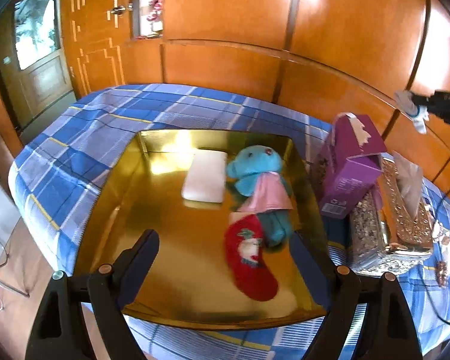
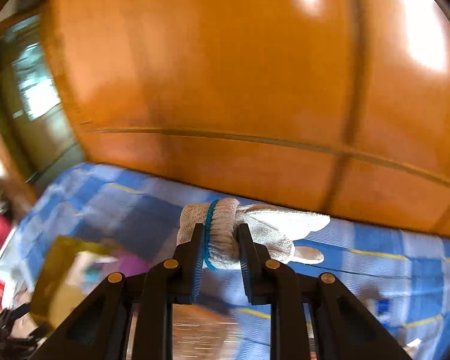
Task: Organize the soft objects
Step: 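Carry the white glove to the gold tray and release it with the right gripper, then move both tools back toward the remaining items on the bed, then grasp the pink towel roll with left gripper while right gripper grasps the brown scrunchie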
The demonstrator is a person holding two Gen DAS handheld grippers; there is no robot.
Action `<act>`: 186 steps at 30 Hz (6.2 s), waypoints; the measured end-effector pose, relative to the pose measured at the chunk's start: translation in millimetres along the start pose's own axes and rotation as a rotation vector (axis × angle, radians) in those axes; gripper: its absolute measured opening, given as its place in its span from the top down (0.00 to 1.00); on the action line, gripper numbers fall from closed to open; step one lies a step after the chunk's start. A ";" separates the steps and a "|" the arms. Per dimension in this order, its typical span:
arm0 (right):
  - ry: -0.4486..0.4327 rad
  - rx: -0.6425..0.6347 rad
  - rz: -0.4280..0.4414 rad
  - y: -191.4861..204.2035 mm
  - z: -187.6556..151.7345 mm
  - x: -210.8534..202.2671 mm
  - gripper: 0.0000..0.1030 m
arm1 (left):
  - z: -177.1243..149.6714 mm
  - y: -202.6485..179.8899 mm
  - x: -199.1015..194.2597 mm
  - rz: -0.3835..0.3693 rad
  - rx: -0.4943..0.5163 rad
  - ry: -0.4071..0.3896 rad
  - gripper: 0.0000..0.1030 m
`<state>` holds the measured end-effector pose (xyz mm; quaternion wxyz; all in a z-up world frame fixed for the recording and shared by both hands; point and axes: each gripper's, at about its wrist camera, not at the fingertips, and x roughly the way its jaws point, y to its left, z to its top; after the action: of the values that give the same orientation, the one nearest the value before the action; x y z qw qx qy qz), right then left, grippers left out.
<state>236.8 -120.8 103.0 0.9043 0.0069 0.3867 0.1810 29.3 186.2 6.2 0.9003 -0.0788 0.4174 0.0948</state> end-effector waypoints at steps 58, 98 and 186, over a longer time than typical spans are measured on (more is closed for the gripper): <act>-0.042 -0.182 0.007 155.7 -194.2 -43.9 0.14 | -25.7 18.6 -33.1 0.042 -0.015 -0.128 0.00; -0.076 0.371 -0.418 -100.5 -263.7 -173.8 0.14 | -12.8 -109.1 -80.7 -0.113 0.331 -0.250 0.00; 0.115 0.557 -0.441 -202.8 -321.0 -132.8 0.14 | -63.4 -435.5 75.9 -0.379 0.780 0.323 0.57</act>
<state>-7.6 -395.3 -60.4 0.8618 0.1592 0.4636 -0.1306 133.7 -242.1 -65.2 0.7876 0.1769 0.5351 -0.2489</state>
